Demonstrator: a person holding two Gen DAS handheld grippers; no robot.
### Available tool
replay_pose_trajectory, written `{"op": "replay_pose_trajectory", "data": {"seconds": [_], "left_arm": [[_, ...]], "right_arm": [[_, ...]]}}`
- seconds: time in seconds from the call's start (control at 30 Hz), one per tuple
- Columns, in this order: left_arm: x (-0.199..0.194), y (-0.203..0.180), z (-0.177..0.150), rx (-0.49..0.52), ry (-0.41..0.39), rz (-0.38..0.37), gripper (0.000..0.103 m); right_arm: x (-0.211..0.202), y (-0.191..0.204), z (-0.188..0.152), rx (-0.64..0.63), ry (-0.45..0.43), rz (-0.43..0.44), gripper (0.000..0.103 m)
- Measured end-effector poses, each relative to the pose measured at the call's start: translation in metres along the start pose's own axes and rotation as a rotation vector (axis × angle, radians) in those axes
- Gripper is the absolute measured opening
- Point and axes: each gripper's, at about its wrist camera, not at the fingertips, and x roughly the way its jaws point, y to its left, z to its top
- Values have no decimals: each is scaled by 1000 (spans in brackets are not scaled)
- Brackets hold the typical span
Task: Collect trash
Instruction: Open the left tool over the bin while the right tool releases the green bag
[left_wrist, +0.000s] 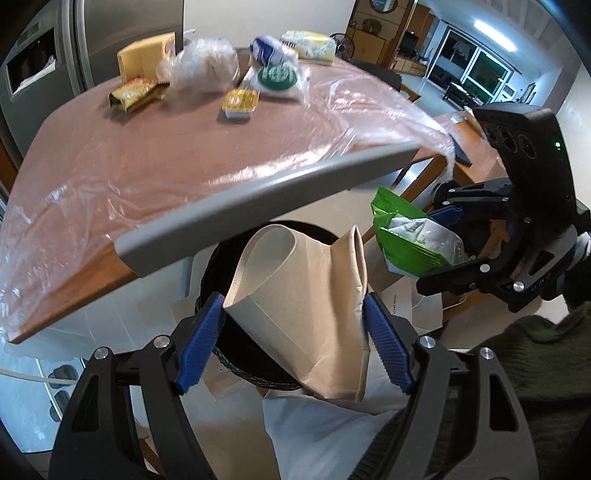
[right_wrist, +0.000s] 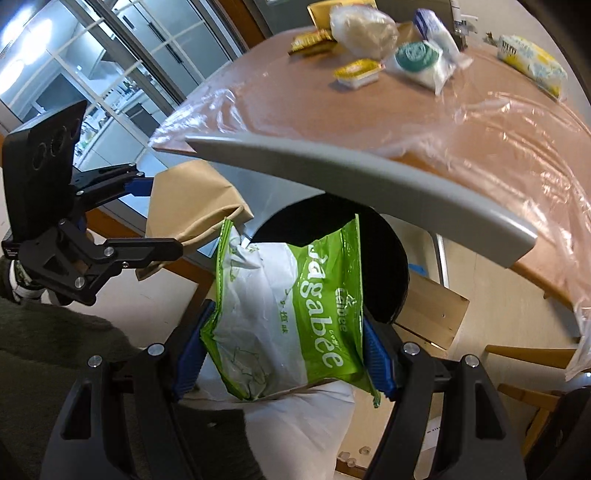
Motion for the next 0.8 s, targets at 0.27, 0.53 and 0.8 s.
{"op": "replay_pose_trajectory", "data": {"seconds": [0.27,0.53,0.8], "left_arm": [[31,10,-8,-62,24,53,77],[52,23,-12,-166,11,101,77],[71,26,-19,-212,35,129,77]], "right_arm": [[28,-17,-5,89,-11,-81,71],[49,-20,-6,126,-15,-135,71],[66,-23,-3,154,-9,-154,71]]}}
